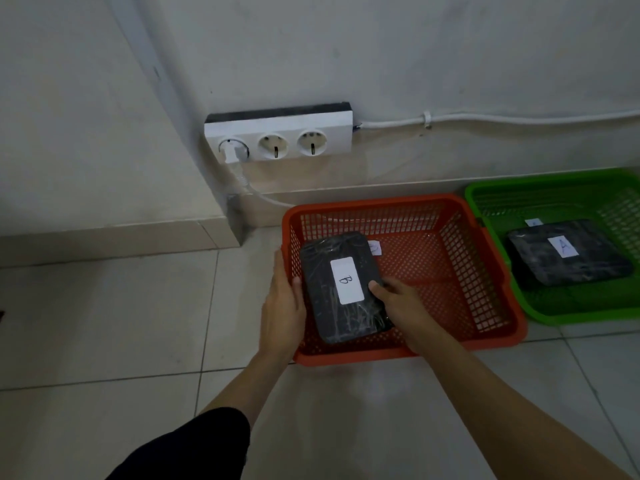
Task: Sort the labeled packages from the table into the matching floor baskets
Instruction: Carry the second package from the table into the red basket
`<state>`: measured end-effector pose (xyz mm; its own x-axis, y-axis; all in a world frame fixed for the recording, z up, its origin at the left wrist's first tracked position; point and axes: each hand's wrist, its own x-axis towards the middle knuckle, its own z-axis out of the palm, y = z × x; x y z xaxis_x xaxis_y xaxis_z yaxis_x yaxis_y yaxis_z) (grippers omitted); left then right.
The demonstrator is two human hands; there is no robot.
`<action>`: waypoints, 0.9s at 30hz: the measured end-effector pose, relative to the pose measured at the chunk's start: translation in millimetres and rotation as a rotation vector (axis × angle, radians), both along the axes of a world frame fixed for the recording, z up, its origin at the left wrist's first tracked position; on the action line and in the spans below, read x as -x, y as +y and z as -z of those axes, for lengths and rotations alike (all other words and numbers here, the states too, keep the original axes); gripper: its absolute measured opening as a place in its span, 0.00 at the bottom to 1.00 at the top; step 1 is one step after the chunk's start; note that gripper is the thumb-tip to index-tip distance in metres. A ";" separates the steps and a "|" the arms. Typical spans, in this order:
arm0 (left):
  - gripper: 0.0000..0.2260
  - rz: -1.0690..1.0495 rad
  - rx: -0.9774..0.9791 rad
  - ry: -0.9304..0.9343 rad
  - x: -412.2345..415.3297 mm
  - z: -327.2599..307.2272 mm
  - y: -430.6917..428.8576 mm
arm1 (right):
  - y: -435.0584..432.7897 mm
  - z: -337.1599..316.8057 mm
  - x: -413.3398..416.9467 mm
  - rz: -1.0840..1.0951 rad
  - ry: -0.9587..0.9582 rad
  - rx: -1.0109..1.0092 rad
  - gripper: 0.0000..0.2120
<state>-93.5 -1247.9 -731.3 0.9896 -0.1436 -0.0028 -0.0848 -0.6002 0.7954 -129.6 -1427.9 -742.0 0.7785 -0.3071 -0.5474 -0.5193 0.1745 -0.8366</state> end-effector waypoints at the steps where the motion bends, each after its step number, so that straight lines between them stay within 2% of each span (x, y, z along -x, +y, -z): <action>1: 0.24 -0.009 -0.001 -0.002 -0.2 2.4 -0.3 | 0.2 2.0 -0.2 -0.018 0.016 0.024 0.14; 7: 0.24 -0.018 0.014 -0.010 -0.2 6.8 -0.7 | 1.4 11.7 -1.9 -0.135 0.102 0.230 0.10; 10: 0.24 -0.023 0.014 -0.023 -0.3 6.2 -0.8 | 4.2 10.5 -5.4 -0.180 0.070 0.364 0.06; 13: 0.24 -0.026 0.004 -0.023 -1.0 6.8 -0.5 | -2.3 5.1 -13.2 -0.113 0.013 0.474 0.03; 19: 0.24 -0.032 0.000 -0.043 -1.8 9.3 -0.5 | -22.8 4.8 -21.3 -0.131 0.095 0.505 0.14; 20: 0.24 -0.036 -0.001 -0.041 -2.1 9.5 -0.6 | -20.9 5.6 -19.8 -0.157 0.139 0.594 0.16; 22: 0.24 -0.036 -0.004 -0.044 -2.0 9.9 -0.7 | -10.9 1.3 -16.2 -0.211 0.182 0.895 0.21; 24: 0.24 -0.034 -0.001 -0.048 -2.1 10.1 -0.6 | 4.2 -7.9 -17.4 -0.275 0.074 1.129 0.29; 27: 0.24 -0.038 0.005 -0.042 -3.0 11.2 -0.4 | 35.5 -12.1 -23.9 -0.530 0.011 1.229 0.45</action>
<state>-90.4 -1248.3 -742.5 0.9936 -0.1062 0.0395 -0.0956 -0.5992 0.7948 -105.7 -1392.5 -729.9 0.9536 -0.2652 -0.1423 -0.2969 -0.9068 -0.2993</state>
